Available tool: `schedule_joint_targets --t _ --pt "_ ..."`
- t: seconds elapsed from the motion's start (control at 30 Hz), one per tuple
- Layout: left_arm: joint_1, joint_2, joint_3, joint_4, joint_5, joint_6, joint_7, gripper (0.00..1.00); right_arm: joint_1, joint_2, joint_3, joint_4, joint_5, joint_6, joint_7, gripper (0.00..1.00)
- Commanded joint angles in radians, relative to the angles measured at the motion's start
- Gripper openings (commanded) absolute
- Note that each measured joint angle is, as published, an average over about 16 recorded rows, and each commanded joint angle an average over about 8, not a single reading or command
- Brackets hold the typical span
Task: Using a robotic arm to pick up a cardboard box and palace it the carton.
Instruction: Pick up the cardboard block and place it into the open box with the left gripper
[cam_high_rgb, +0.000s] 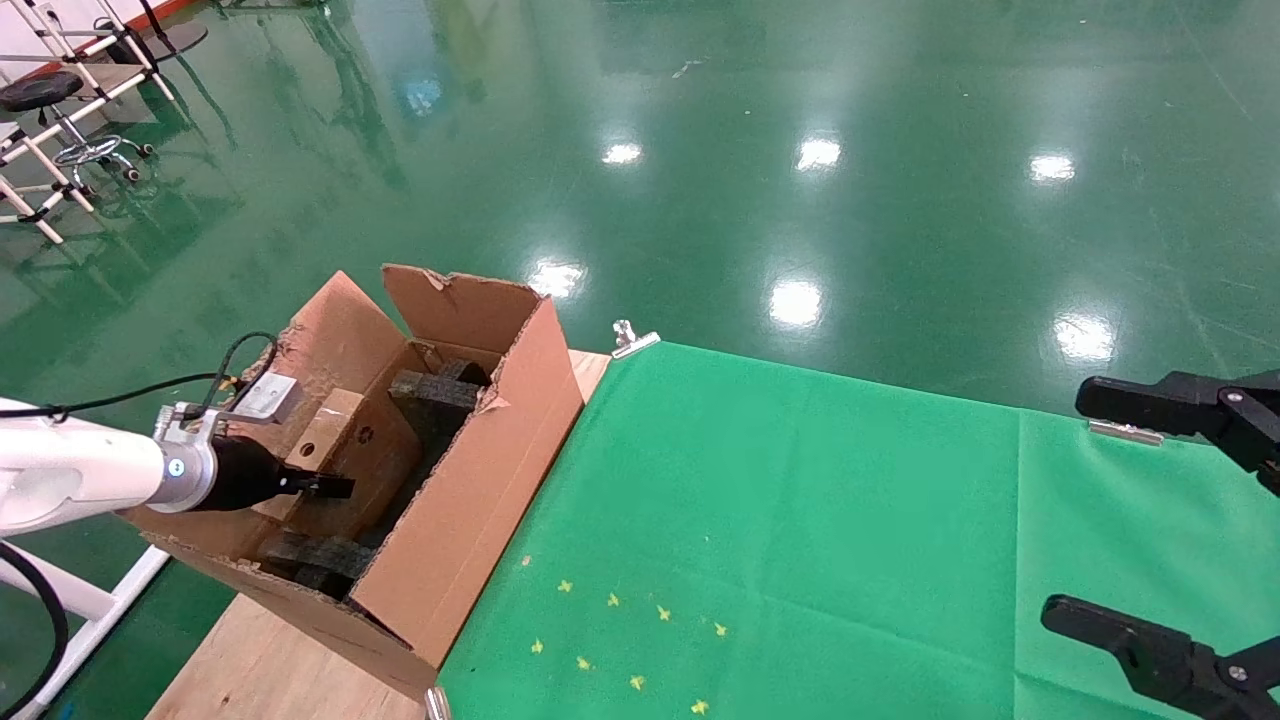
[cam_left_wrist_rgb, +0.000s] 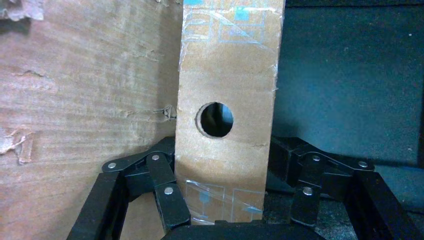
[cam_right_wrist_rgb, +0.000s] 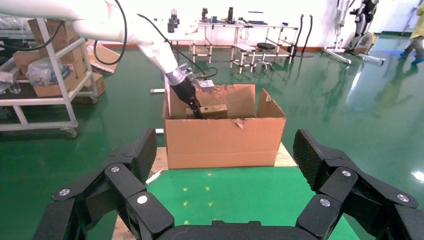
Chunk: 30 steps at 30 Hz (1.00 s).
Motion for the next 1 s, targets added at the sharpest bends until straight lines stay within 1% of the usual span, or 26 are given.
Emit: schedule_joint_targets --t 0.03,0.73,1.0 --pt "0.000 0.000 0.000 0.000 0.000 0.000 0.000 1.00 0.000 0.000 0.000 0.000 0.000 0.000 0.000 1.00" --pt "-0.061 -0.011 0.006 -0.030 0.009 0.027 0.004 1.00 0.000 0.000 0.000 0.000 0.000 0.000 0.000 1.00" --pt "-0.112 -0.040 -0.010 -0.076 -0.013 0.057 0.005 1.00 0.000 0.000 0.000 0.000 0.000 0.000 0.000 1.00"
